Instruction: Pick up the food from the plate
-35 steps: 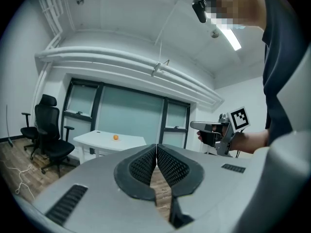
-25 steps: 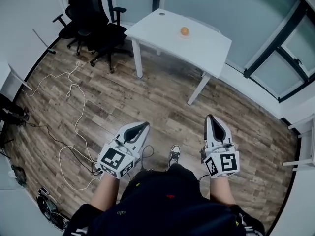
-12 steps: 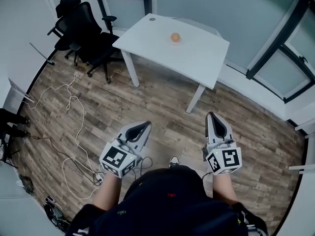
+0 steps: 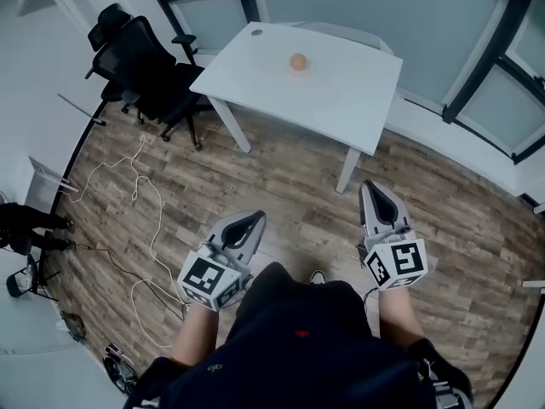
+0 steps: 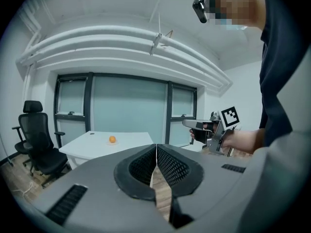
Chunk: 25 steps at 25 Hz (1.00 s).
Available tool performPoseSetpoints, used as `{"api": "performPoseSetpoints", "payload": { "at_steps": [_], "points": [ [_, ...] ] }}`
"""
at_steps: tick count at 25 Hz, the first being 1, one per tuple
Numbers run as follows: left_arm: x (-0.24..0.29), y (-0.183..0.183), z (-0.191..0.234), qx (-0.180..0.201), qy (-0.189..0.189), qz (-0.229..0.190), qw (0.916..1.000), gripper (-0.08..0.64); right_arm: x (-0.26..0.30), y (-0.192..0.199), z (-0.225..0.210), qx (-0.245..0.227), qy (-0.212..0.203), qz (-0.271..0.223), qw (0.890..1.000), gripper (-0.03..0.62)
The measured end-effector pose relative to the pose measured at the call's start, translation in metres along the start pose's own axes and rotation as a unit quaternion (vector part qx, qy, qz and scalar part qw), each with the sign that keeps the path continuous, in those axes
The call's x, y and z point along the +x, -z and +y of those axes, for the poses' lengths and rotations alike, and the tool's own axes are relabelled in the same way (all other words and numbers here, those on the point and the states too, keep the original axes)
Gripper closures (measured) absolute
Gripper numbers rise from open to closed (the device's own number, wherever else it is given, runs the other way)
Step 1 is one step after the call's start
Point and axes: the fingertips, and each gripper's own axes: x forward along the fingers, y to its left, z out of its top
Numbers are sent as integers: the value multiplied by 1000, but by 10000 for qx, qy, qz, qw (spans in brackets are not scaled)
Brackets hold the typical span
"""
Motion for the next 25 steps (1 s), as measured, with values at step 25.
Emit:
{"api": "performPoseSetpoints", "payload": {
  "at_steps": [25],
  "points": [
    [98,-20,274,-255,550,-179,9980,537,277,-1,24,-751,272,453,9958,568]
  ]
}}
